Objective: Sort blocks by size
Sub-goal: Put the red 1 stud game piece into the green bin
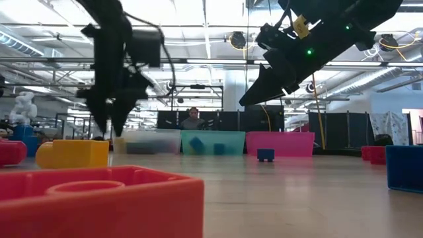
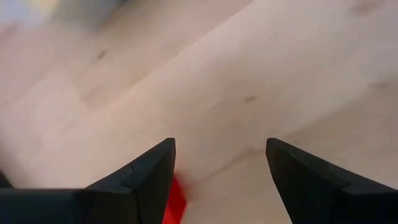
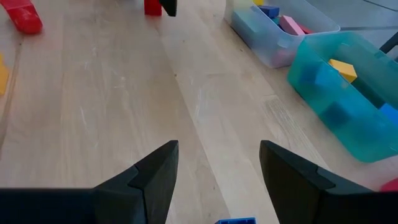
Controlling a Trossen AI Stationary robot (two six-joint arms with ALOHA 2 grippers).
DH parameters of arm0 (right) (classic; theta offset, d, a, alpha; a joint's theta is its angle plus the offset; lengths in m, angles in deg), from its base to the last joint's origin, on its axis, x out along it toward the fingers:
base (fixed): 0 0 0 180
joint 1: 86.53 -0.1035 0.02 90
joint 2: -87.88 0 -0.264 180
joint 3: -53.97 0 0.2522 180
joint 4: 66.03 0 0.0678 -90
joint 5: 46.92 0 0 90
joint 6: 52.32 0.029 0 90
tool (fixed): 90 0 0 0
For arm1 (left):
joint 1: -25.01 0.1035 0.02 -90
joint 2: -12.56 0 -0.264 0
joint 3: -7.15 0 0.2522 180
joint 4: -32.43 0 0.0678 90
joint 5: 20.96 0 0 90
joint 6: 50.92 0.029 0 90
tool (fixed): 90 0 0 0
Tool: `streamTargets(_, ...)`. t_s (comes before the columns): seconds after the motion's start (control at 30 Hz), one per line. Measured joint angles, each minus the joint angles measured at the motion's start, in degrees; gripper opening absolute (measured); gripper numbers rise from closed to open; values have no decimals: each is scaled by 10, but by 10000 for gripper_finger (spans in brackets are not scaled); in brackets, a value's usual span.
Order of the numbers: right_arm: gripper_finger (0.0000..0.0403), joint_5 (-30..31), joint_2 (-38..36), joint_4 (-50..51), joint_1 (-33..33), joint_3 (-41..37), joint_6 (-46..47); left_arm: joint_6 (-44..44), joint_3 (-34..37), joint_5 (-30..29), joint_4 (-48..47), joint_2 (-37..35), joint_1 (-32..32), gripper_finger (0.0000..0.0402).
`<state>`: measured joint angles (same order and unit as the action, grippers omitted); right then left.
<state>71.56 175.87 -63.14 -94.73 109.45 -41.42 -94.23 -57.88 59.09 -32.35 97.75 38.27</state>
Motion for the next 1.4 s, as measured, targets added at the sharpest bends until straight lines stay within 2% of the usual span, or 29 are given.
streamTargets(0.13, 210, 0, 0, 1, 0, 0, 0, 151, -29, 21, -28, 0, -8, 253)
streamTargets(0.3, 210, 0, 0, 3, 0, 0, 0, 323, -39, 21, -94, 0, -23, 253)
streamTargets(0.5, 210, 0, 0, 6, 0, 0, 0, 458, -19, 19, -165, -1, -41, 253)
streamTargets(0.73, 210, 0, 0, 17, 0, 0, 1, 500, 30, 15, -159, -1, -44, 253)
streamTargets(0.97, 210, 0, 0, 23, 0, 0, 2, 516, 70, -47, -111, -1, -43, 253)
streamTargets(1.17, 210, 0, 0, 22, 0, 0, 4, 561, 97, -34, -49, -1, -43, 253)
streamTargets(1.4, 210, 0, 0, 22, 0, 0, 4, 561, 101, -31, -50, -1, -43, 253)
